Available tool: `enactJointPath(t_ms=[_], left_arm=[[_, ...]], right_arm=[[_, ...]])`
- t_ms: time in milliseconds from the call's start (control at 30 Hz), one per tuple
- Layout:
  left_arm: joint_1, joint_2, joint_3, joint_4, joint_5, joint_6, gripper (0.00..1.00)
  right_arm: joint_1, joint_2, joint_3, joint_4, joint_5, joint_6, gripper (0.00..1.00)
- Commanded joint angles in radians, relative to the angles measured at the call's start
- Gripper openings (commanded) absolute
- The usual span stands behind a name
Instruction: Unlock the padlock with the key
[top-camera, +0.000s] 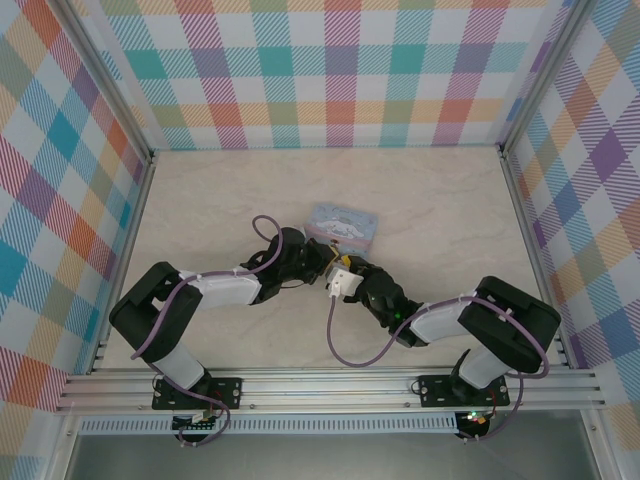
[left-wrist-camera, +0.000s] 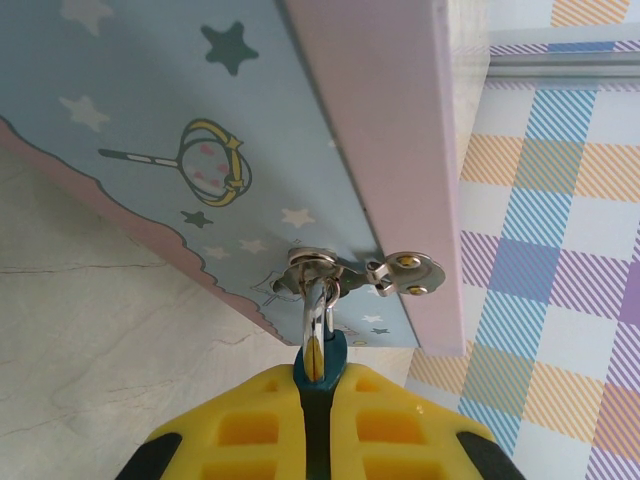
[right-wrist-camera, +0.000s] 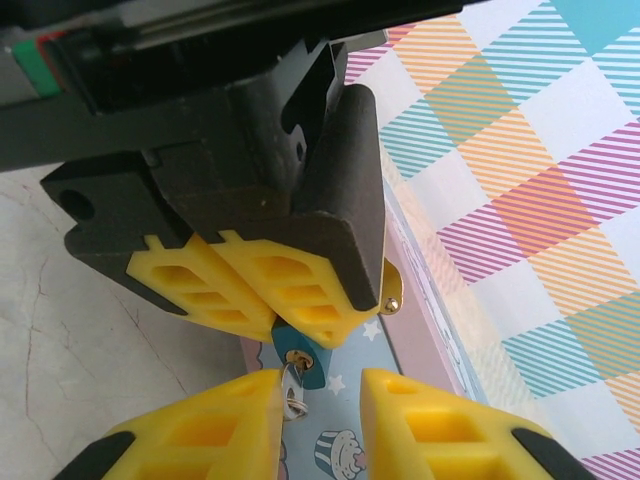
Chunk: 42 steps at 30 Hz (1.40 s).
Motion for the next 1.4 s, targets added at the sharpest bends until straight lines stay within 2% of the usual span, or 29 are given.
enactJointPath(t_ms=[0, 367, 633, 933, 1033, 1200, 1367], left_arm=[[-0.011, -0.007, 0.026, 0.033, 0.012, -0.012, 0.0], [-0.011, -0.012, 0.02, 0.031, 0.012, -0.01, 0.0], [-0.011, -0.01, 0.021, 0.033, 0.012, -0.01, 0.0], [-0.011, -0.01, 0.021, 0.032, 0.013, -0.012, 0.0], [-0.01, -0.008, 0.02, 0.036, 0.012, -0.013, 0.0], [-0.011, -0.012, 0.019, 0.039, 0.011, -0.016, 0.0], [-0.011, -0.014, 0.019, 0.038, 0.009, -0.017, 0.0]], right_arm=[[-0.003, 0.03, 0.01, 0.046, -0.013, -0.004, 0.28], [-0.009, 0.097, 0.022, 0.125, 0.012, -0.017, 0.26], [-0.011, 0.118, 0.055, 0.128, 0.001, -0.001, 0.2], [-0.013, 0.137, 0.073, 0.15, 0.048, 0.008, 0.01], [-0.011, 0.101, 0.1, 0.06, 0.068, 0.059, 0.0], [-0.011, 0.032, 0.122, -0.071, 0.078, 0.248, 0.0], [-0.011, 0.019, 0.114, -0.115, 0.076, 0.444, 0.0]])
